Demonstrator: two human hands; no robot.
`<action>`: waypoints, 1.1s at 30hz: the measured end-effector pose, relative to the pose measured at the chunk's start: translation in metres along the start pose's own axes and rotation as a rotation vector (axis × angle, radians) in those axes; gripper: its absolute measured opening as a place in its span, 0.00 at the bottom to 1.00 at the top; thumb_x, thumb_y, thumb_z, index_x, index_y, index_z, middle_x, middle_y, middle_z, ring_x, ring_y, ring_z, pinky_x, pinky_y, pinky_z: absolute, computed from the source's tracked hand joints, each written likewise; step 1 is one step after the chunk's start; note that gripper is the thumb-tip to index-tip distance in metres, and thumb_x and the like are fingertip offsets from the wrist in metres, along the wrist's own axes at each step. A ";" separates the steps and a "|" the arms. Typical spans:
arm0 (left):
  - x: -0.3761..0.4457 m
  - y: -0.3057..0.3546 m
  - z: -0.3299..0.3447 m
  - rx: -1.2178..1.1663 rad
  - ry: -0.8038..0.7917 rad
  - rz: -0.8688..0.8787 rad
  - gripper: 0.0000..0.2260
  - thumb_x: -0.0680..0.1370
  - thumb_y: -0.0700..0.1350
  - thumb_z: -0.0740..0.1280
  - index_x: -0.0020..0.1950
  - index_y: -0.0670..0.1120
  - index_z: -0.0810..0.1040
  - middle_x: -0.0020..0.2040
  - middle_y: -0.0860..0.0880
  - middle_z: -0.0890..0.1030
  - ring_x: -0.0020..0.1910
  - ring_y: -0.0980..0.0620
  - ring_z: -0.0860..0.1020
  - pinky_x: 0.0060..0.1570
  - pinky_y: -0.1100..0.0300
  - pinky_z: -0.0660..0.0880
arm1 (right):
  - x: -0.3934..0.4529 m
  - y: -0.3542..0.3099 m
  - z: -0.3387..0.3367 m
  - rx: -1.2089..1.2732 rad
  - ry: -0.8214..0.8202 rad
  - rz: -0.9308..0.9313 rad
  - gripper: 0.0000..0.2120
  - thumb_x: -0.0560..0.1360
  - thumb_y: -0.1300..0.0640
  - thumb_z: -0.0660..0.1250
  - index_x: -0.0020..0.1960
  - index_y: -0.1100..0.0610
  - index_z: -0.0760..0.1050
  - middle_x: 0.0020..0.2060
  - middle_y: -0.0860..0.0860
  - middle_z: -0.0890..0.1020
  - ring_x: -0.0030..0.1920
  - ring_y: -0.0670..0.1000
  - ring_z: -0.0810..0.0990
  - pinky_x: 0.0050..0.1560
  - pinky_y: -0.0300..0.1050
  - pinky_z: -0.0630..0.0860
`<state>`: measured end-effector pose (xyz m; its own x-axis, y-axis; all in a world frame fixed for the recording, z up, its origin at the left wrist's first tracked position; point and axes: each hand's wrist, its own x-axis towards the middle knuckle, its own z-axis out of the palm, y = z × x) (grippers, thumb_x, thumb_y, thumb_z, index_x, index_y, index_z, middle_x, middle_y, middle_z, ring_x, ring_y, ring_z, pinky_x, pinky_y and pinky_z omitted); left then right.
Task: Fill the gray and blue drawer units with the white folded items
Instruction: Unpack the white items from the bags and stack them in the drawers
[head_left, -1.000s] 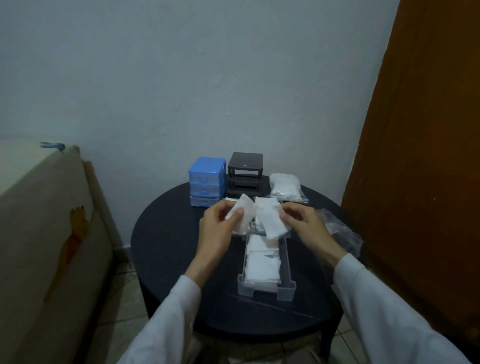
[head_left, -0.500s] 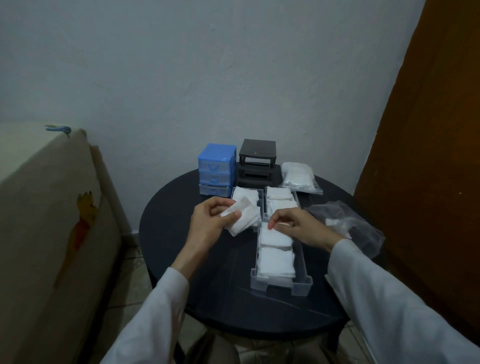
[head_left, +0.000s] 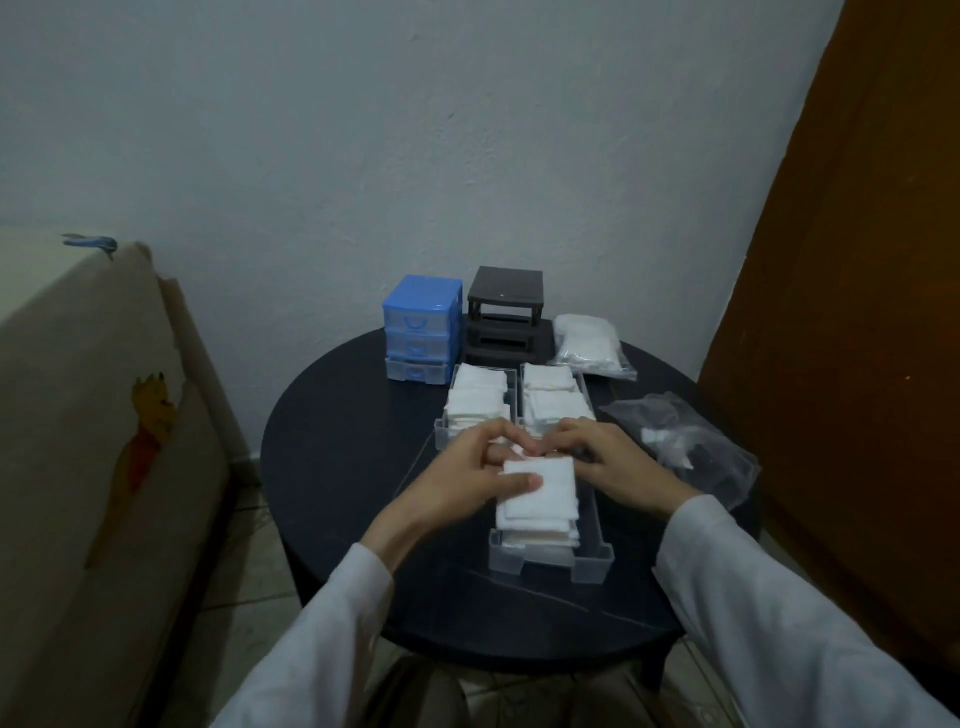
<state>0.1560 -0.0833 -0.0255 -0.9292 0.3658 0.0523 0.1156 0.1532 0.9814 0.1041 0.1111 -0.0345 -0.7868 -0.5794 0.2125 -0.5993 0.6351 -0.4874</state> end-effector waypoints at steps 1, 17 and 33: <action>0.001 -0.004 0.004 0.027 -0.009 0.010 0.10 0.72 0.34 0.70 0.50 0.44 0.74 0.39 0.50 0.81 0.36 0.56 0.79 0.35 0.66 0.75 | -0.001 0.001 0.000 0.009 0.013 -0.001 0.09 0.75 0.60 0.66 0.54 0.54 0.80 0.48 0.48 0.79 0.46 0.43 0.75 0.47 0.33 0.71; 0.000 -0.016 0.024 0.552 0.382 0.329 0.10 0.76 0.39 0.63 0.54 0.50 0.76 0.52 0.55 0.75 0.55 0.58 0.71 0.57 0.62 0.69 | -0.009 0.001 0.003 0.041 0.147 0.049 0.07 0.75 0.58 0.67 0.51 0.53 0.81 0.46 0.45 0.82 0.46 0.40 0.78 0.49 0.30 0.72; 0.015 -0.022 0.055 1.099 -0.073 0.091 0.24 0.84 0.49 0.46 0.76 0.42 0.43 0.78 0.46 0.44 0.76 0.53 0.43 0.70 0.65 0.39 | -0.048 0.013 -0.003 -0.050 0.310 0.200 0.12 0.76 0.64 0.62 0.56 0.51 0.77 0.53 0.46 0.79 0.51 0.38 0.74 0.48 0.27 0.69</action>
<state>0.1591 -0.0304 -0.0565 -0.8825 0.4651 0.0698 0.4652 0.8418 0.2738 0.1330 0.1489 -0.0482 -0.8918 -0.2641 0.3673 -0.4296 0.7489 -0.5046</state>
